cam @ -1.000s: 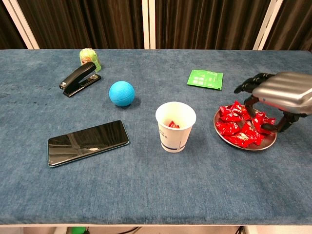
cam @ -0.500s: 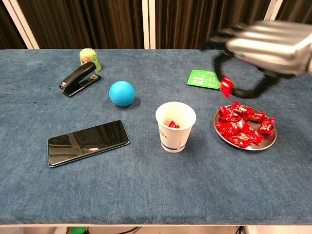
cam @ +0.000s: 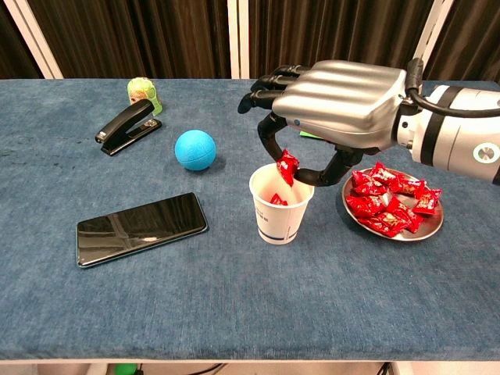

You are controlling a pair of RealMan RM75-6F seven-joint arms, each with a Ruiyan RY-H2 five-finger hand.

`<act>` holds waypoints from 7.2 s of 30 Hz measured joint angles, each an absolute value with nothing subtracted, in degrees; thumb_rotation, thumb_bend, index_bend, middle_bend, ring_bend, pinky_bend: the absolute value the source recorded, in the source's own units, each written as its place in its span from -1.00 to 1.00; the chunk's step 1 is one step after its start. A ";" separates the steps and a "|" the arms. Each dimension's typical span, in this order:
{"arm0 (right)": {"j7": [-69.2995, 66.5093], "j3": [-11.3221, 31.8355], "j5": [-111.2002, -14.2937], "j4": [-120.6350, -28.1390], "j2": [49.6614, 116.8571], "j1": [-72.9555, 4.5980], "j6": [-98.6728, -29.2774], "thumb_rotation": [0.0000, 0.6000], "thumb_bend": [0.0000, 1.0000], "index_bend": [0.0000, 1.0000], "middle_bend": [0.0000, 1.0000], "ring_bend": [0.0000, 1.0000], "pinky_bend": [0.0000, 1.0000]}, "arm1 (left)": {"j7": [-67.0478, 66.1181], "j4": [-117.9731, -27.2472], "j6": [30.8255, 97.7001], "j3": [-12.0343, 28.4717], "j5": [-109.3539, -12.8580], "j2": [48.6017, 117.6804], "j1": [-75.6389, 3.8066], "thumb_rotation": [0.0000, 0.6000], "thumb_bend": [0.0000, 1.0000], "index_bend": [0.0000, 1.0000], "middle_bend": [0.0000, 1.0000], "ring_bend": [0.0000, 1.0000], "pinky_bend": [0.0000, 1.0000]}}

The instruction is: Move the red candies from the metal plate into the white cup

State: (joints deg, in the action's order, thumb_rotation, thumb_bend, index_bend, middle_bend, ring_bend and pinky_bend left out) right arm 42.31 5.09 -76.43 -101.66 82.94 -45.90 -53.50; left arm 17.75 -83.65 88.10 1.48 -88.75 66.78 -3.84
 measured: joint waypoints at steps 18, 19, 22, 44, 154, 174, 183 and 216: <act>41.63 4.30 -76.07 -103.25 80.33 -44.41 -57.35 1.00 -0.30 -0.41 -0.90 -1.00 -1.00 | 18.06 -83.15 88.16 1.29 -88.89 67.14 -3.67 1.00 -0.91 -0.68 -0.74 -0.78 -0.54; 41.30 4.36 -75.75 -103.03 79.77 -44.01 -57.79 1.00 -0.30 -0.40 -0.90 -1.00 -1.00 | 18.08 -83.14 88.15 1.28 -88.91 67.16 -3.67 1.00 -0.91 -0.68 -0.74 -0.78 -0.54; 40.85 4.56 -73.91 -101.68 79.32 -43.58 -57.85 1.00 -0.30 -0.37 -0.90 -1.00 -1.00 | 18.11 -83.08 88.00 1.21 -88.96 67.30 -3.72 1.00 -0.91 -0.68 -0.74 -0.78 -0.54; 39.63 2.15 -63.42 -90.15 83.10 -42.60 -53.65 1.00 -0.30 -0.12 -0.89 -1.00 -1.00 | 17.97 -82.83 86.87 1.02 -88.91 67.61 -4.24 1.00 -0.91 -0.68 -0.74 -0.78 -0.54; 38.98 2.90 -80.91 -103.33 79.20 -40.71 -62.48 1.00 -0.41 -0.48 -0.92 -1.00 -1.00 | 19.51 -81.45 87.86 0.98 -88.85 67.65 -3.54 1.00 -0.91 -0.68 -0.74 -0.78 -0.54; 36.20 -3.29 -73.81 -95.78 74.91 -34.22 -58.72 1.00 -0.40 -0.29 -0.92 -1.00 -1.00 | 17.80 -82.93 87.85 0.87 -89.28 67.53 -3.68 1.00 -0.91 -0.68 -0.74 -0.78 -0.54; 37.27 -3.42 -72.37 -93.91 76.62 -34.01 -56.98 1.00 -0.39 -0.23 -0.93 -1.00 -1.00 | 17.73 -83.06 87.85 0.86 -89.22 67.45 -3.66 1.00 -0.91 -0.68 -0.74 -0.78 -0.54; 38.66 -2.05 -70.64 -90.31 80.81 -34.58 -54.89 1.00 -0.36 -0.13 -0.93 -1.00 -1.00 | 18.31 -82.41 87.55 0.92 -88.92 67.49 -3.69 1.00 -0.91 -0.68 -0.74 -0.78 -0.54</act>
State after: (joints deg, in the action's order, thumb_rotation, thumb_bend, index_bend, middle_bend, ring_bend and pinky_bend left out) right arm 38.66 -2.05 -70.64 -90.31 80.81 -34.58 -54.89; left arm 18.31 -82.41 87.55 0.92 -88.92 67.49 -3.69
